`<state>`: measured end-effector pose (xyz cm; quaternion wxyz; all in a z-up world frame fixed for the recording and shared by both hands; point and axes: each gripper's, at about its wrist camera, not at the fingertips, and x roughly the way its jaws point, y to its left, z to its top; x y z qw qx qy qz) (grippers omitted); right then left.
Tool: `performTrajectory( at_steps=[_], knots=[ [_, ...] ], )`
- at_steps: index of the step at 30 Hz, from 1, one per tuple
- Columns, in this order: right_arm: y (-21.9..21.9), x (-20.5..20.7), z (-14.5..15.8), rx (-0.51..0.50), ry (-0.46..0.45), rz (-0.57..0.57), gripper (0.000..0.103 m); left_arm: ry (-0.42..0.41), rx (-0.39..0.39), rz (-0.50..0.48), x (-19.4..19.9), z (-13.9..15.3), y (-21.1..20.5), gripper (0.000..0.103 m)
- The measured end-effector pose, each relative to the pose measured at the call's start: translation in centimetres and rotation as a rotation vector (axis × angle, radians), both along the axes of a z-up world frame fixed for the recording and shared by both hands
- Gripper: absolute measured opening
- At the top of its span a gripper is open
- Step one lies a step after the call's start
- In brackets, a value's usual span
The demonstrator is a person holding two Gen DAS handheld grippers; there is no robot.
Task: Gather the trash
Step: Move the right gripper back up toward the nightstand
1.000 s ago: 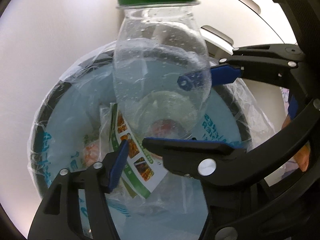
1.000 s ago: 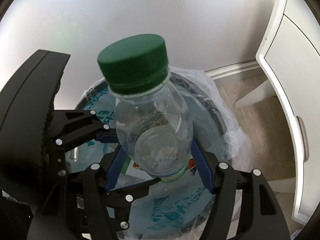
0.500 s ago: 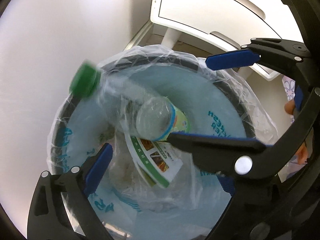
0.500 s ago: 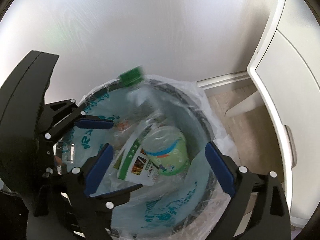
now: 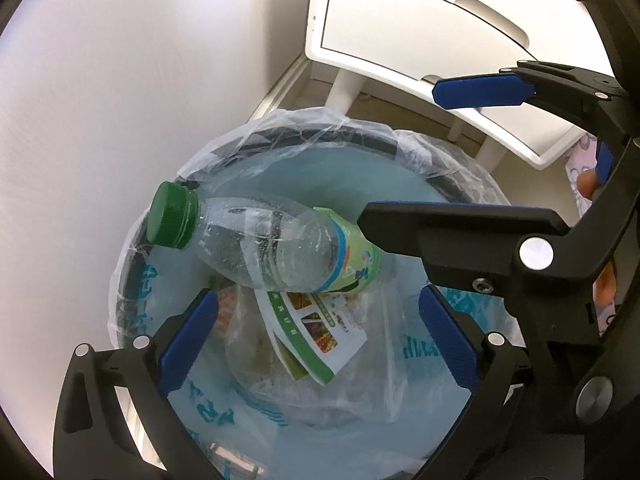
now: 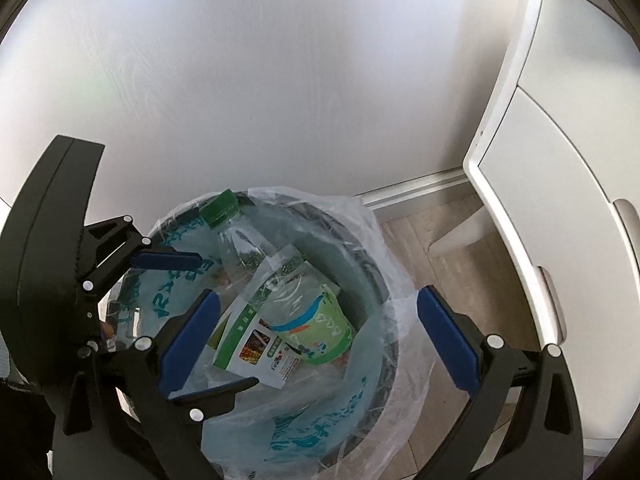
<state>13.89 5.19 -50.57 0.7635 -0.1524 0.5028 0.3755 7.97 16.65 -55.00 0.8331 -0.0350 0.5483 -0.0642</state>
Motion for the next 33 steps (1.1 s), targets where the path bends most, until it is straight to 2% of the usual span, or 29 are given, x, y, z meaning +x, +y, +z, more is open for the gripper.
performTrajectory(
  at_steps=[15, 26, 33],
  knots=[
    [-0.2, -0.2, 2.5, 0.033, -0.112, -0.011, 0.096, -0.029, 0.032, 0.030, -0.3, 1.2, 1.0, 0.097],
    [-1.1, -0.2, 6.4, 0.034, -0.176, -0.039, 0.096, -0.139, 0.063, 0.041, -1.0, 5.8, 0.2, 0.097],
    [-3.0, -0.4, 10.8, 0.067, -0.256, -0.102, 0.096, -0.208, 0.051, 0.078, -1.0, 9.9, 0.5, 0.097]
  ],
)
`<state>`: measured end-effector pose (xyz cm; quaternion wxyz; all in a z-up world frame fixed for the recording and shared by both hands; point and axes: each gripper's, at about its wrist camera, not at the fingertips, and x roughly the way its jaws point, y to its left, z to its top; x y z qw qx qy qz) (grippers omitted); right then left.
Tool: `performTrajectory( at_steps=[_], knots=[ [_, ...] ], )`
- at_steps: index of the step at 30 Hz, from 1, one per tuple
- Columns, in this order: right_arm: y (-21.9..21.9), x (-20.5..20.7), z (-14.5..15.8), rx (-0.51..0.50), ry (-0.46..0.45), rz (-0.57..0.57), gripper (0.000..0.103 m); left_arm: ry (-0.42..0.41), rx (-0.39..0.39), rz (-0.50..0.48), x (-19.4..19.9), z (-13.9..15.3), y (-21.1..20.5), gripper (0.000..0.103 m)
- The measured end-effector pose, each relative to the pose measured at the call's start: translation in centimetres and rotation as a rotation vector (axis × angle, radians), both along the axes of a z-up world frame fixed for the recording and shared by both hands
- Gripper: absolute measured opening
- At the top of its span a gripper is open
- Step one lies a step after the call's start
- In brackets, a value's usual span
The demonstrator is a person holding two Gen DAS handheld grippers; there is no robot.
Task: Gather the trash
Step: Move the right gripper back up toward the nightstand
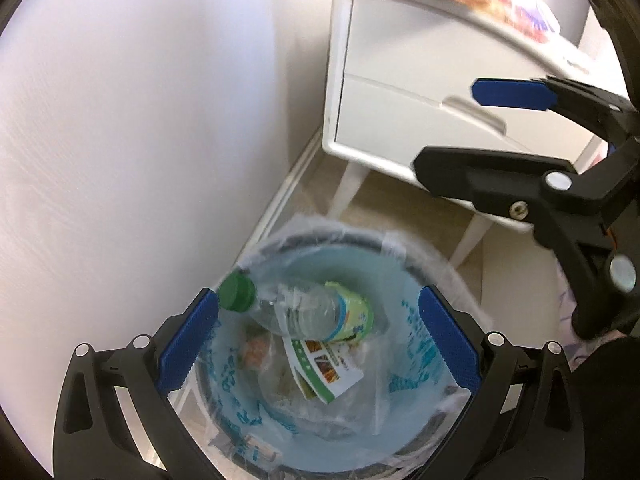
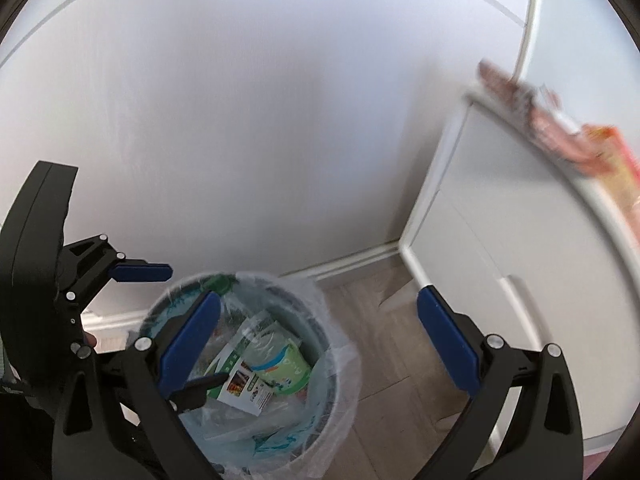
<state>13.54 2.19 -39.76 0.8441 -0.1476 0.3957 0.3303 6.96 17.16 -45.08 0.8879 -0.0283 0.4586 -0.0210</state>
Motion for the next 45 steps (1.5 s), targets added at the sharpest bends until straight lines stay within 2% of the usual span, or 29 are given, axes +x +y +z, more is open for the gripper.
performTrajectory(
  at_steps=[11, 17, 26, 36, 40, 45],
  knots=[
    [-4.0, 0.4, 8.1, 0.098, -0.065, -0.122, 0.096, -0.127, 0.003, 0.004, 0.6, 8.6, -2.4, 0.097],
    [-6.5, -0.3, 12.4, 0.124, -0.114, -0.167, 0.096, -0.185, 0.020, -0.018, 1.0, 13.8, -5.2, 0.097],
    [-13.0, -1.7, 18.2, 0.132, -0.187, -0.302, 0.096, -0.275, 0.045, -0.069, 1.6, 20.5, -10.4, 0.097],
    [-21.3, -3.6, 21.7, 0.148, -0.222, -0.463, 0.096, -0.322, 0.052, -0.178, 1.7, 24.4, -17.4, 0.097],
    [-24.2, -4.0, 22.2, 0.137, -0.228, -0.500, 0.096, -0.331, 0.066, -0.242, 1.7, 25.2, -20.7, 0.097],
    [-27.8, -4.1, 22.1, 0.121, -0.185, -0.556, 0.096, -0.335, 0.070, -0.311, 2.0, 25.6, -24.4, 0.097]
  ],
)
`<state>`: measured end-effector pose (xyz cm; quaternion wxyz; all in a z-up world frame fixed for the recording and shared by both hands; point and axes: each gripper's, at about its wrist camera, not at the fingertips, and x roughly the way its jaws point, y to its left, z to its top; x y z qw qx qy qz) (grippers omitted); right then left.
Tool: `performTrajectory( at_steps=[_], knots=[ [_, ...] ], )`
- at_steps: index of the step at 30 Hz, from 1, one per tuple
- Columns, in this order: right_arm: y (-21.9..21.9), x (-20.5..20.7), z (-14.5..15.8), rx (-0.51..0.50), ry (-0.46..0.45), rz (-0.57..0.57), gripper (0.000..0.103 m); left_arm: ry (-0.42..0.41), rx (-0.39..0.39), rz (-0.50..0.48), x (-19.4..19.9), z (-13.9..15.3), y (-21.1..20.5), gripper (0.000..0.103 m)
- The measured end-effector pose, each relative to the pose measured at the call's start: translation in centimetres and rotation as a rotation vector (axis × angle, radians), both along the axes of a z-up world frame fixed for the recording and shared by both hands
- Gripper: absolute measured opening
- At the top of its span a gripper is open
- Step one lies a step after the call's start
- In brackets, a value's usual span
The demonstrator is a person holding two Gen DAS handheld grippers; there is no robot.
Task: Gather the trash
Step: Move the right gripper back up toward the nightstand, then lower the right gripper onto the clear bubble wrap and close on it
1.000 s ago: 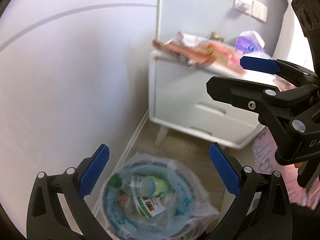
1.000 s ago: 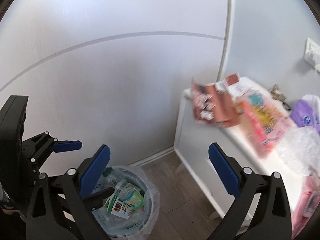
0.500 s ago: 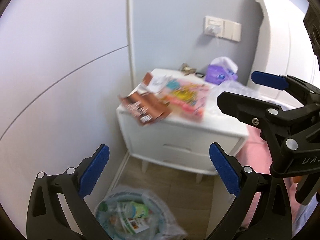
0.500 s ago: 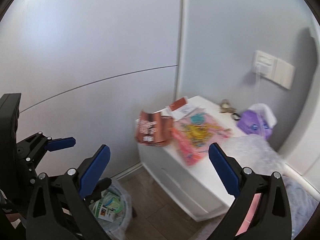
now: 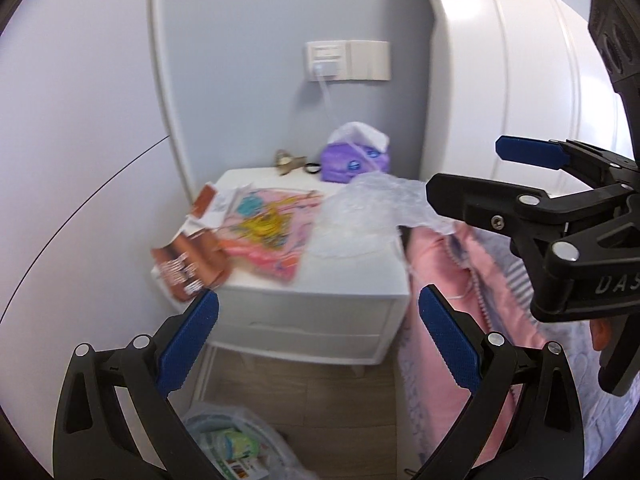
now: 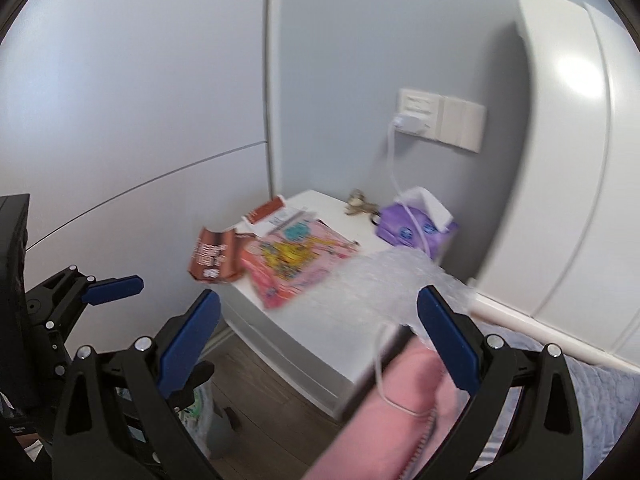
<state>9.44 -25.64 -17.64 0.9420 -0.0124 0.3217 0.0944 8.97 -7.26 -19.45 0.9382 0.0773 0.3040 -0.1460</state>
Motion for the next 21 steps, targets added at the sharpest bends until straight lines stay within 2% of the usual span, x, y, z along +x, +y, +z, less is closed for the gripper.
performTrajectory(
  at_steps=[4, 9, 15, 21],
  knots=[
    [-2.4, 0.9, -0.2, 0.022, 0.040, -0.021, 0.096, 0.005, 0.006, -0.035, 1.0, -0.3, -1.9, 0.097],
    [-4.1, 2.3, -0.8, -0.002, 0.059, -0.045, 0.096, 0.018, 0.019, -0.062, 3.2, -1.0, -3.5, 0.097],
    [-5.3, 5.3, -2.6, 0.006, 0.106, -0.080, 0.096, 0.041, 0.043, -0.105, 6.4, -2.2, -5.3, 0.097],
    [-6.5, 8.4, -4.6, 0.023, 0.162, -0.131, 0.096, 0.055, 0.080, -0.195, 9.6, -3.3, -7.3, 0.097]
  ],
)
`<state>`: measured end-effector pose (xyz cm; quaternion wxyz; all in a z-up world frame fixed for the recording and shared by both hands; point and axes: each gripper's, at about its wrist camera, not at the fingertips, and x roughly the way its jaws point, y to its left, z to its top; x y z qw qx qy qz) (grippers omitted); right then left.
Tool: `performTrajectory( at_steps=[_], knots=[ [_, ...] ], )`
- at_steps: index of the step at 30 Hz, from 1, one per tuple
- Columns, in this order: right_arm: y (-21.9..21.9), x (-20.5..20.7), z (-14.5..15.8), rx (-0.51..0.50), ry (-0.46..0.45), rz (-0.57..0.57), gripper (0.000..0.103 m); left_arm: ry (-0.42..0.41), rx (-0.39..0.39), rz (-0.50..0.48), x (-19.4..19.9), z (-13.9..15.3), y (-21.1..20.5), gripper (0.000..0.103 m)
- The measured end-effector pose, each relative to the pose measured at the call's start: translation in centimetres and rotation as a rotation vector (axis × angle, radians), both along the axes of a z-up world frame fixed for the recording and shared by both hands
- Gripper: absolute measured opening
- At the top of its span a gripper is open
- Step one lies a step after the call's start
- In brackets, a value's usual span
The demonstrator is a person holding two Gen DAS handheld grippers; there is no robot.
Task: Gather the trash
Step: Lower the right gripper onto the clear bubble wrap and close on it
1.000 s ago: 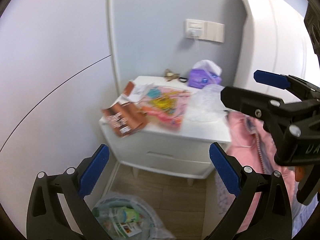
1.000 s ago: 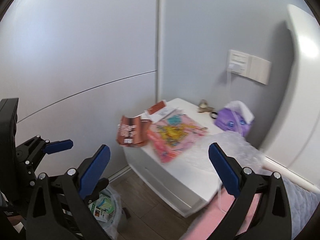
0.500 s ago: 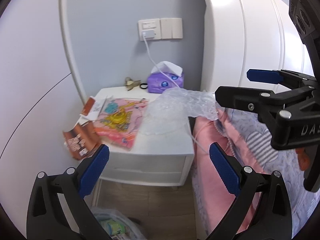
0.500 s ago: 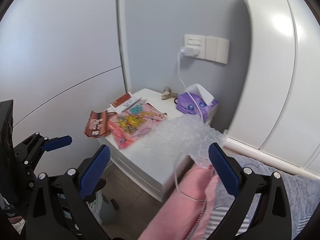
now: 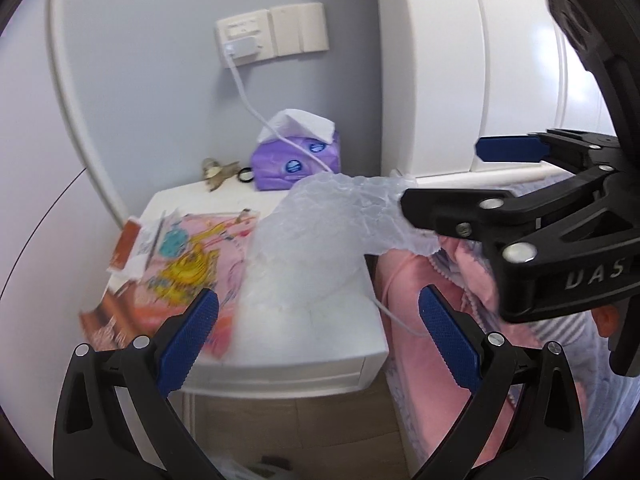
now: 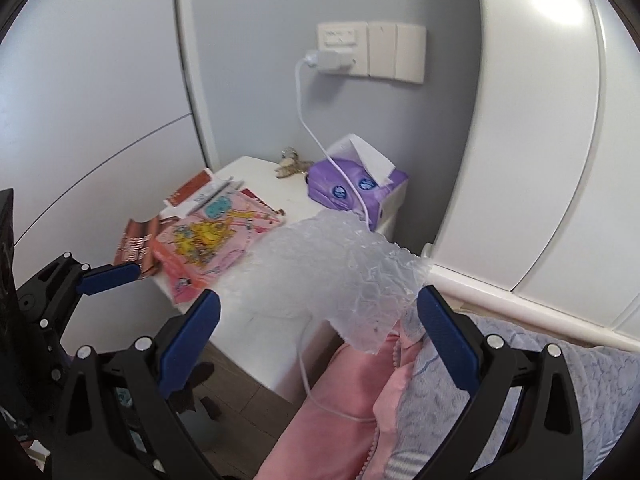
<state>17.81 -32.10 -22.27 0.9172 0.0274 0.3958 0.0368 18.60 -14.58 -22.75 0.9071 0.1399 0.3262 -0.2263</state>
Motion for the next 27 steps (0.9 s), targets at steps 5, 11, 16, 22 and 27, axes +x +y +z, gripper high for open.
performTrajectory(
  at_steps=[5, 11, 16, 22, 27],
  knots=[
    [-0.4, 2.5, -1.6, -0.002, 0.032, -0.019, 0.096, 0.034, -0.009, -0.071, 3.4, -0.9, -0.8, 0.097],
    [-0.9, 5.1, -3.6, -0.005, 0.080, -0.045, 0.096, 0.070, -0.005, -0.145, 6.3, -2.2, -1.4, 0.097],
    [-0.7, 6.7, -5.1, -0.012, 0.113, -0.064, 0.096, 0.090, 0.018, -0.192, 8.3, -3.7, -1.7, 0.097],
    [-1.3, 8.0, -6.8, -0.004, 0.137, -0.083, 0.096, 0.114, 0.016, -0.227, 10.3, -5.0, -2.0, 0.097],
    [-1.4, 9.0, -7.5, -0.003, 0.147, -0.078, 0.096, 0.129, 0.017, -0.263, 11.4, -5.8, -2.5, 0.097]
  ],
)
